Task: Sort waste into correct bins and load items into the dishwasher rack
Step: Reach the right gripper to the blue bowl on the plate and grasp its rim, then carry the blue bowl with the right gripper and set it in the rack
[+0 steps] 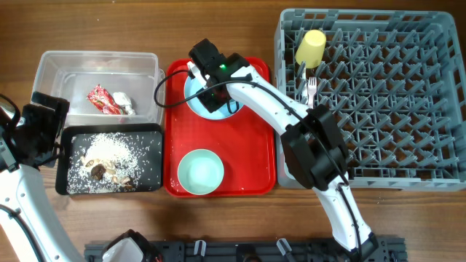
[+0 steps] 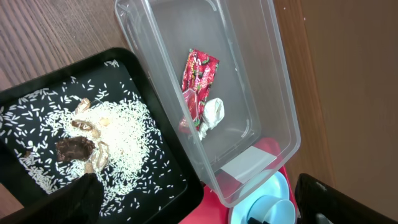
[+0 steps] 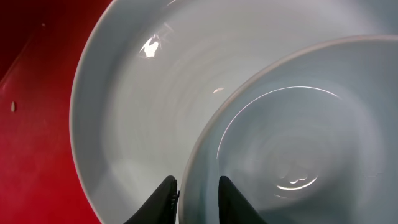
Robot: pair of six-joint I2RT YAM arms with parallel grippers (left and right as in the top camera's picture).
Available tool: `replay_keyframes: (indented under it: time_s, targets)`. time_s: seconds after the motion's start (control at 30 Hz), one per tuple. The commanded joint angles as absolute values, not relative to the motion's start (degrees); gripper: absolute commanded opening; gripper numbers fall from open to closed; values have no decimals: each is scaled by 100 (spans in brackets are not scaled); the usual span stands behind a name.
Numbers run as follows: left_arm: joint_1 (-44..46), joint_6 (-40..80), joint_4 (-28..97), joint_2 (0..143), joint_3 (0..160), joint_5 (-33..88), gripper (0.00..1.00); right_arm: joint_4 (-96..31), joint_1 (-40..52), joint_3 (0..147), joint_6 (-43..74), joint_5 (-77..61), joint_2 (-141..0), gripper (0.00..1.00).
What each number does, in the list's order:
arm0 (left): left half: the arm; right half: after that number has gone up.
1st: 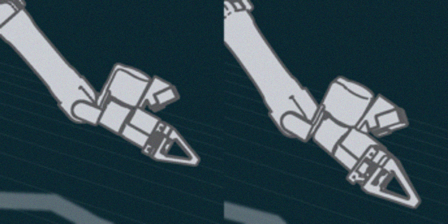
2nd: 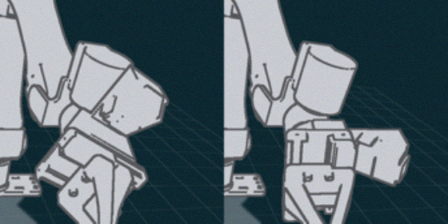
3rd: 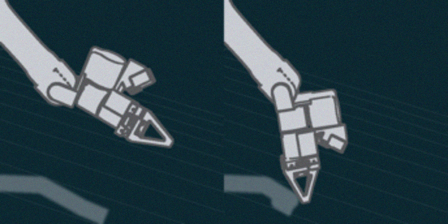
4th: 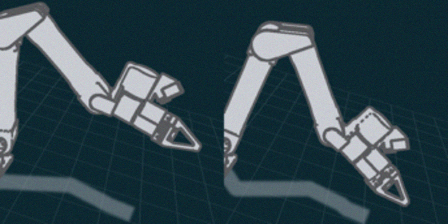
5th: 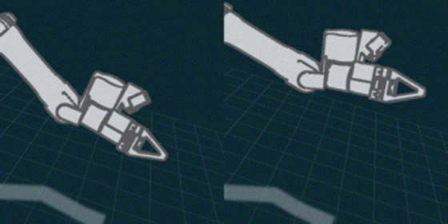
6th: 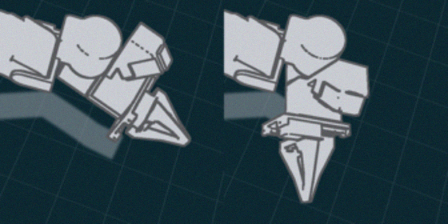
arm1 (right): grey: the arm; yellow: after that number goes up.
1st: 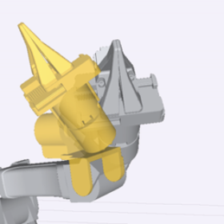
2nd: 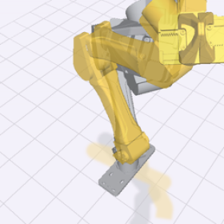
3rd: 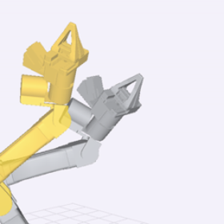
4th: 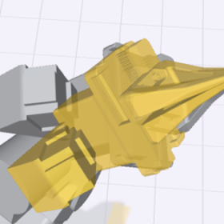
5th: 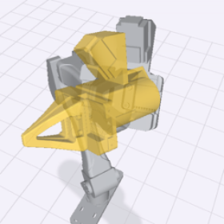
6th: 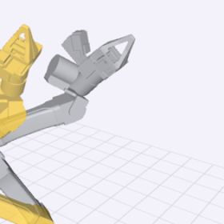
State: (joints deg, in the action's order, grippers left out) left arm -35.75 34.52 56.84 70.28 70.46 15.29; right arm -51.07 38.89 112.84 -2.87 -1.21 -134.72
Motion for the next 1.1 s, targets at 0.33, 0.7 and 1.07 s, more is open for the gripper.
replay_keyframes:
  time_s: [0.33, 0.7, 1.07]
  targets:
    - [-3601, 3321, 5686, 7017, 7126, 1535, 100, -5118, 3898, 11336, -454, 19, -13257, 15]
    - [-3601, 3321, 5686, 7017, 7126, 1535, 100, -5522, 3894, 11603, -292, -274, -12696, 4]
    - [-3601, 3321, 5686, 7017, 7126, 1535, 100, -5828, 2200, 11710, 1076, -3363, -10062, 4]
